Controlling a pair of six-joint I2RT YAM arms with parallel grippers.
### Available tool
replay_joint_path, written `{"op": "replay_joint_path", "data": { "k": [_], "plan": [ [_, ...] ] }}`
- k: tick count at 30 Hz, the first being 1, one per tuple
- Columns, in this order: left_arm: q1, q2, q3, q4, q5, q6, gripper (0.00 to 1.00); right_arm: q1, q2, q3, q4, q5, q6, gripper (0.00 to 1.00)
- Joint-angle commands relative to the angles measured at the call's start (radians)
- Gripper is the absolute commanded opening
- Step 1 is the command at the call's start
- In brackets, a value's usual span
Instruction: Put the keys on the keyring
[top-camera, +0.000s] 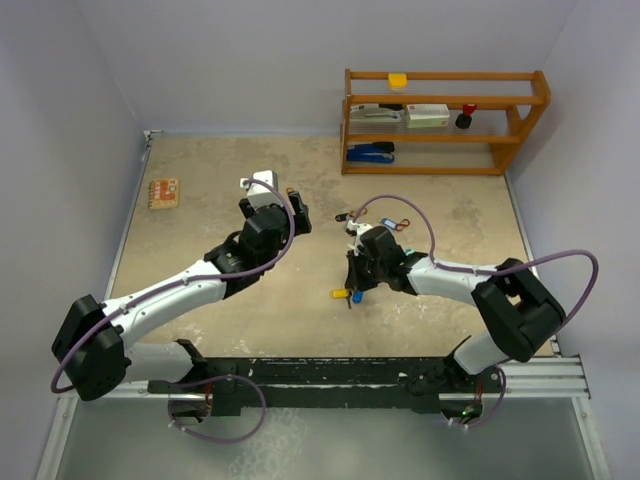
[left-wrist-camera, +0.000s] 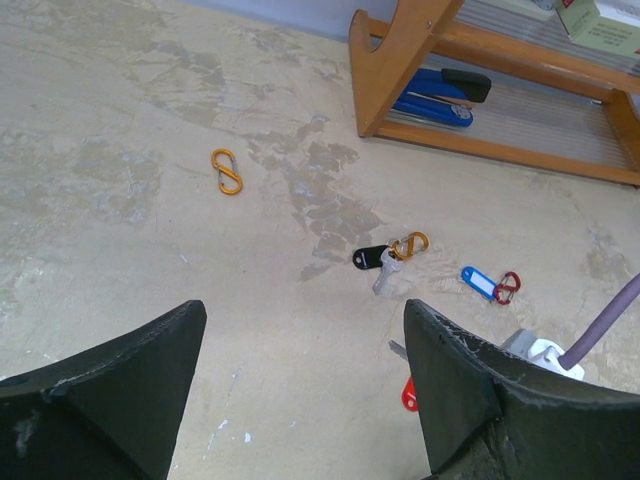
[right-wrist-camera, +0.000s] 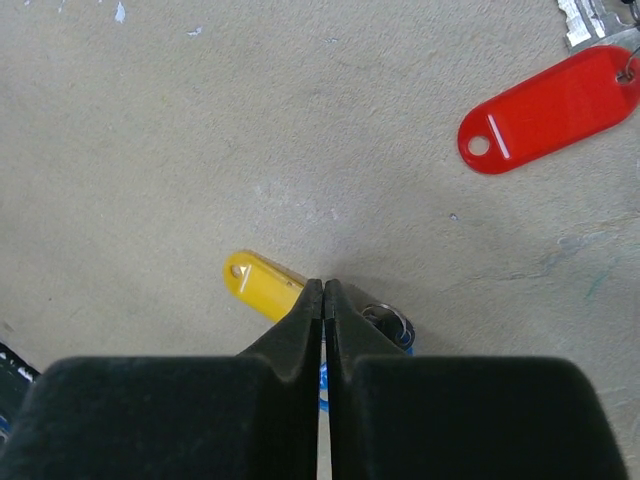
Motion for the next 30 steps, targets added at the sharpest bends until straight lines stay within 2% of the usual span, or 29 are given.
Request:
{"op": "replay_joint_path", "data": {
  "k": [1, 9, 13, 16, 20, 25, 30],
  "plan": [
    [0.012, 0.008, 0.030, 0.008, 0.006, -0.010, 0.77, 0.006, -0.054, 0.027, -0.015, 0.021, -0.020, 0.00],
    [0.024, 0.022, 0.041, -0.047, -0.004, -0.025, 0.77, 0.006, -0.154, 0.068, -0.028, 0.081, -0.036, 0.00],
    [0.034, 0.042, 0.047, -0.131, -0.043, -0.107, 0.76, 0.006, -0.207, 0.091, -0.041, 0.131, -0.038, 0.00],
    [0.046, 0.072, 0.055, -0.257, -0.141, -0.239, 0.76, 0.006, -0.240, 0.110, -0.055, 0.155, -0.038, 0.00],
    [0.061, 0.104, 0.045, -0.381, -0.196, -0.437, 0.77, 0.006, -0.278, 0.122, -0.063, 0.178, -0.034, 0.00],
    [0.063, 0.157, 0.045, -0.477, -0.214, -0.703, 0.74, 0.006, -0.301, 0.139, -0.083, 0.181, -0.027, 0.00],
    [0.064, 0.237, 0.084, -0.570, -0.200, -0.889, 0.72, 0.006, -0.331, 0.132, -0.086, 0.183, -0.012, 0.00]
  ]
}}
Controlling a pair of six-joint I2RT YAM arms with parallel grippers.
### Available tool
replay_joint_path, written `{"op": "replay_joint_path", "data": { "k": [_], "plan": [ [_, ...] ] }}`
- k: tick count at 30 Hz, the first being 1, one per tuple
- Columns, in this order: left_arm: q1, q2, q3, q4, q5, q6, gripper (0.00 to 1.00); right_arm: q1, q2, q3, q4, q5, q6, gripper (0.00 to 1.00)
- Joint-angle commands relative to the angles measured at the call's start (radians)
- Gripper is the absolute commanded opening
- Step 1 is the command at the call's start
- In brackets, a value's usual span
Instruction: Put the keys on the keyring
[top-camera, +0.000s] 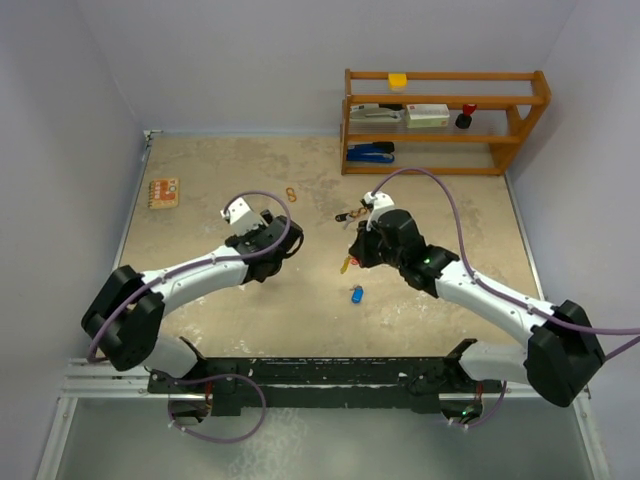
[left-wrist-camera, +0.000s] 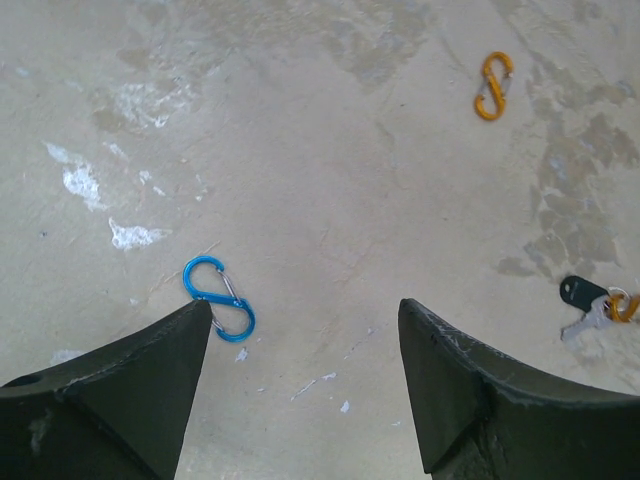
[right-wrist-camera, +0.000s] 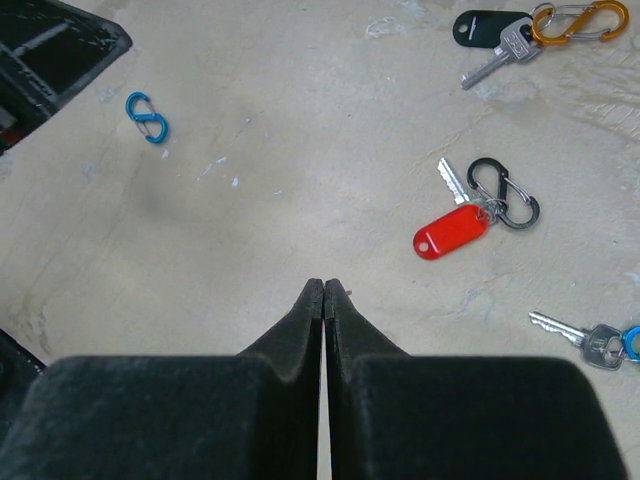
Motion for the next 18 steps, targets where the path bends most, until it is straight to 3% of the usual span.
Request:
{"op": "replay_joint_path", "data": {
  "k": [1, 7, 18],
  "plan": [
    [0.004, 0.069, 0.078, -0.126, -0.024, -0.252, 0.72, 0.006, -0.051, 0.034, -0.004, 0.026, 0.012, 0.00],
    [0.004, 0.170, 0.130, -0.165, 0.035, -0.315, 0.70, 0.006, -0.110, 0.027, -0.018, 0.041, 0.023, 0.00],
    [0.007, 0.185, 0.109, -0.201, 0.076, -0.410, 0.64, 0.005, -0.165, 0.016, -0.042, 0.070, 0.025, 0.00]
  ]
}}
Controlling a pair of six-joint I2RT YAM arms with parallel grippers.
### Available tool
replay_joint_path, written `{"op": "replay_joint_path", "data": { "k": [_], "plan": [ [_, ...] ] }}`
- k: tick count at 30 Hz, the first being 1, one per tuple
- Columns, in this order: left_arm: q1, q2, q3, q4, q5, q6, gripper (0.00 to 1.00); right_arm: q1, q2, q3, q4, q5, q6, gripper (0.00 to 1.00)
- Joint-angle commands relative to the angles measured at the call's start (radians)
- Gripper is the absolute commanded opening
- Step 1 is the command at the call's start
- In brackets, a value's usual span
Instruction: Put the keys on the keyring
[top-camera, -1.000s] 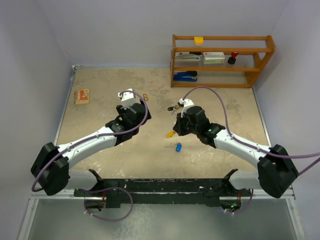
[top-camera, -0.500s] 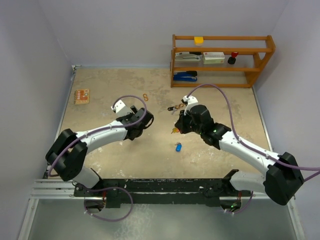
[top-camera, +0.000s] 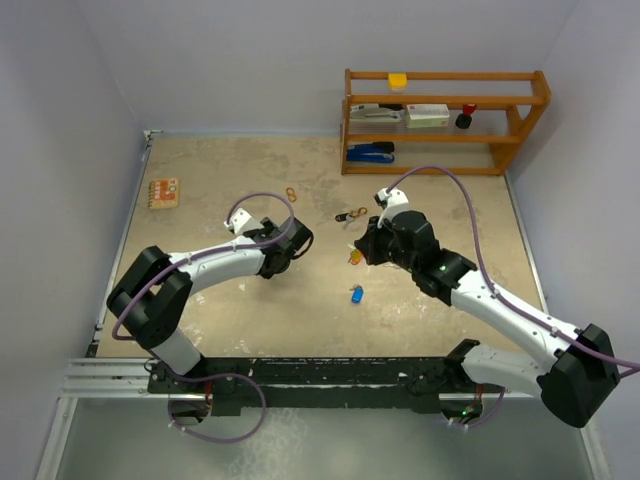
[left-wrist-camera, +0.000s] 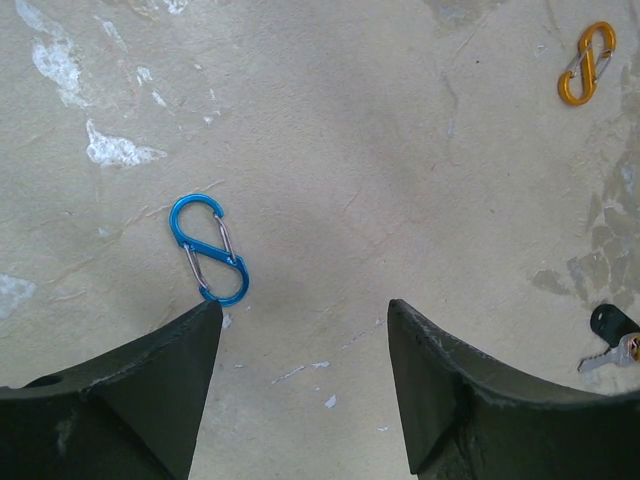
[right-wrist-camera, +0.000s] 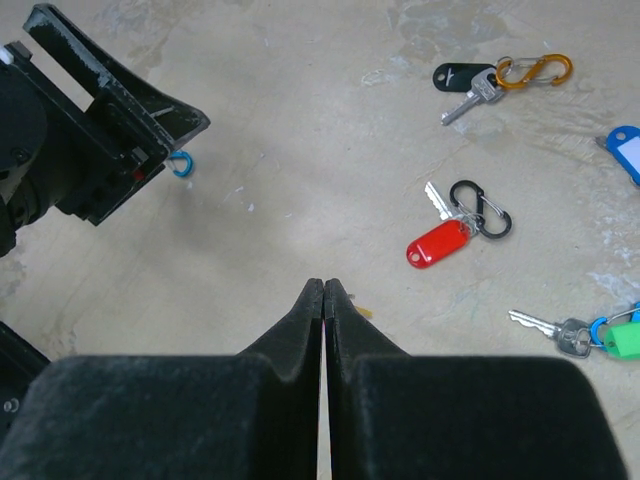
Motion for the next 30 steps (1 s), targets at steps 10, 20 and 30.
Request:
{"op": "replay_joint_path", "data": {
  "k": [10, 20, 30],
  "plan": [
    [0.005, 0.026, 0.008, -0.101, -0.012, -0.152, 0.63, 0.006, -0.024, 0.020, -0.003, 0.030, 0.010, 0.00],
    [0.030, 0.042, -0.011, -0.106, -0.035, -0.136, 0.63, 0.006, -0.023, 0.016, -0.001, 0.033, 0.008, 0.00],
    [0.062, 0.042, -0.040, -0.057, -0.037, -0.089, 0.63, 0.006, -0.016, 0.012, 0.004, 0.036, 0.005, 0.00]
  ]
}}
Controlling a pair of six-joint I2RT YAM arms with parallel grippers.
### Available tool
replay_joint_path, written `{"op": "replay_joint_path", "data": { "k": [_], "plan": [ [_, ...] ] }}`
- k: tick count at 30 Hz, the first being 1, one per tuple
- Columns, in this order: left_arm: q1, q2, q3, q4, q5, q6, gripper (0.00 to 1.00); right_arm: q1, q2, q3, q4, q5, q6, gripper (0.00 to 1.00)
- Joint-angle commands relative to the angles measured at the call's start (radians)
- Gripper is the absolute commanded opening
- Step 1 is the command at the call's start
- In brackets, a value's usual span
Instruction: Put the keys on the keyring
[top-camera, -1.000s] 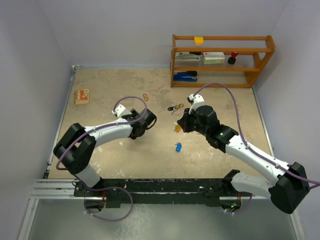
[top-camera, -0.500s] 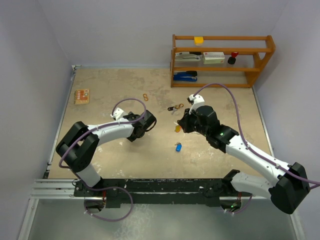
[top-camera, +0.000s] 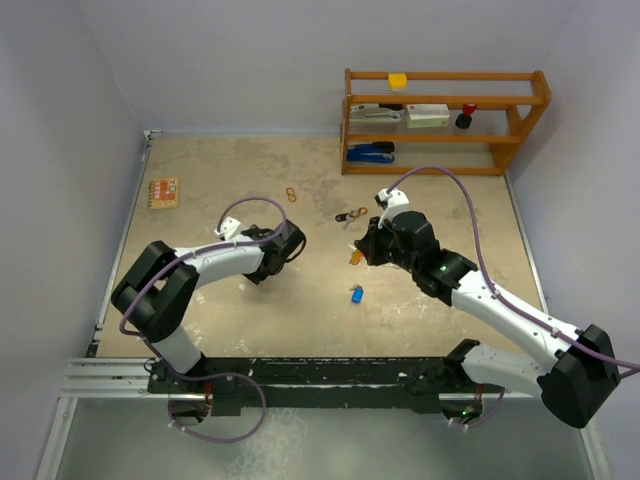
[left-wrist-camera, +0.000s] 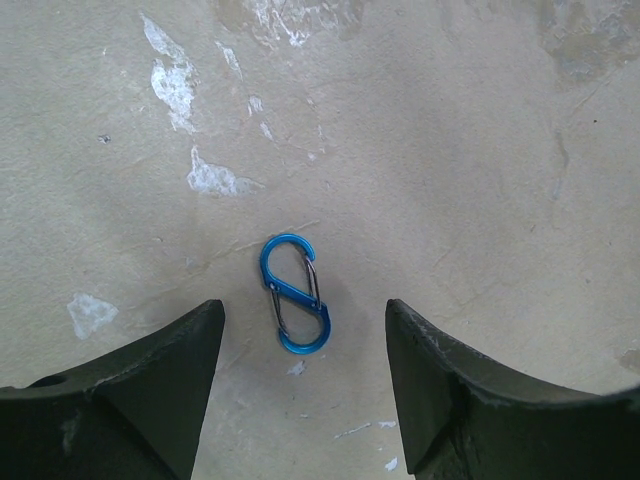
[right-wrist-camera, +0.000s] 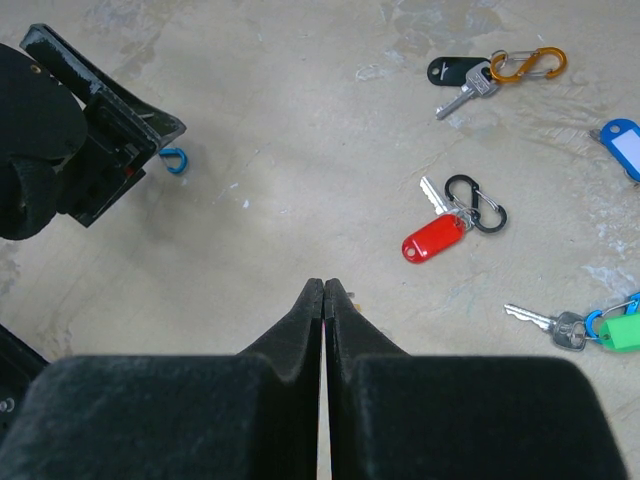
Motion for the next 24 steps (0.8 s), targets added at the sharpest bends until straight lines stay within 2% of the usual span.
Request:
{"op": "replay_joint_path", "data": {
  "k": [1, 24],
  "plan": [
    [0.020, 0.004, -0.016, 0.040, -0.030, 0.055, 0.63, 0.006, -0.009, 0.011, 0.023, 0.024, 0.005, 0.00],
    [0.056, 0.059, -0.018, 0.283, 0.029, 0.341, 0.63, 0.006, 0.004, -0.004, 0.032, 0.030, 0.005, 0.00]
  ]
}}
